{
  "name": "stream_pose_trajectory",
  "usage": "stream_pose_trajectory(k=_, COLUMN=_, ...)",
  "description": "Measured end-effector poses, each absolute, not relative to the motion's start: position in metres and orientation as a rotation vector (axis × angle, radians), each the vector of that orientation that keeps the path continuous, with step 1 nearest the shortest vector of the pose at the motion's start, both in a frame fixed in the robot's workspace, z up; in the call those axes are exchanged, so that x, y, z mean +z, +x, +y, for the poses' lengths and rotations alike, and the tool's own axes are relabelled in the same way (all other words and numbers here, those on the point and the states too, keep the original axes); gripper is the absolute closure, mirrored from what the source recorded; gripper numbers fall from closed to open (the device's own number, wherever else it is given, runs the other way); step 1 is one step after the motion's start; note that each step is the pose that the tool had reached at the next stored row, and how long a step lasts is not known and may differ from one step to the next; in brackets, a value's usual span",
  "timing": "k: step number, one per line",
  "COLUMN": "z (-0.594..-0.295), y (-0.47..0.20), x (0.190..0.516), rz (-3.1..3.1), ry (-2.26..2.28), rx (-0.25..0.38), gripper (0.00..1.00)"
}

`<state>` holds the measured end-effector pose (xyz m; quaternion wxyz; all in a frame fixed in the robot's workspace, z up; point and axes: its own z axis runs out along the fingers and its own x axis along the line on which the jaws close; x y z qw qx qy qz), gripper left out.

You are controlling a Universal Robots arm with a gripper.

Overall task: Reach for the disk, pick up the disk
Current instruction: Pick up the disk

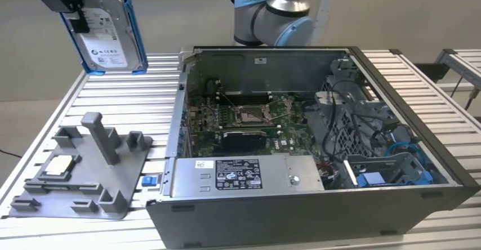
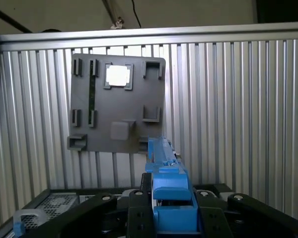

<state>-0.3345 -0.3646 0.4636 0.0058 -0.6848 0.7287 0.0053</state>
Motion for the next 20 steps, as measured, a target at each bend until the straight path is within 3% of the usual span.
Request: stream_pose_trajectory(k=20, z=-0.366, y=-0.29, x=0.464, rz=2.28, ry=-2.149, rx=0.02, gripper=1.0)
